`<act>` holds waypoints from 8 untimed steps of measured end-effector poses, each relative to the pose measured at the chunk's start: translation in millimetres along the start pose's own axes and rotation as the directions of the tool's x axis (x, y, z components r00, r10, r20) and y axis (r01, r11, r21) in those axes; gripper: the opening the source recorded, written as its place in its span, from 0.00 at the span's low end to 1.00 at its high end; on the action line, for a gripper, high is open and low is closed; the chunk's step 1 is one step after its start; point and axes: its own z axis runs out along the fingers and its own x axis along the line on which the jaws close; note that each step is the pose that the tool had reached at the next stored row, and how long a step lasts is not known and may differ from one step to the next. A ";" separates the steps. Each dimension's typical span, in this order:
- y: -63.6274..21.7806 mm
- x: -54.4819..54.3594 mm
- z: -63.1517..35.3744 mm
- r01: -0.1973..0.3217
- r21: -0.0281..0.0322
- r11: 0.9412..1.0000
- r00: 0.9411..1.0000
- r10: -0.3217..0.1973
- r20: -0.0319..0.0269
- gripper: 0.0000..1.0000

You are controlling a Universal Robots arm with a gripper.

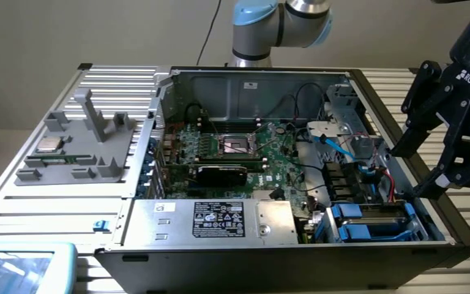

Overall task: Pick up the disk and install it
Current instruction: 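Insert the second disk wire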

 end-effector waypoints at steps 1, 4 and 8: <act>0.0 0.0 0.0 0.000 0.000 1.000 1.000 0.000 0.000 0.65; -3.1 -0.3 0.2 0.000 -0.001 1.000 1.000 0.000 0.001 0.65; -11.3 -0.8 1.4 -0.003 -0.014 1.000 1.000 0.003 0.022 0.65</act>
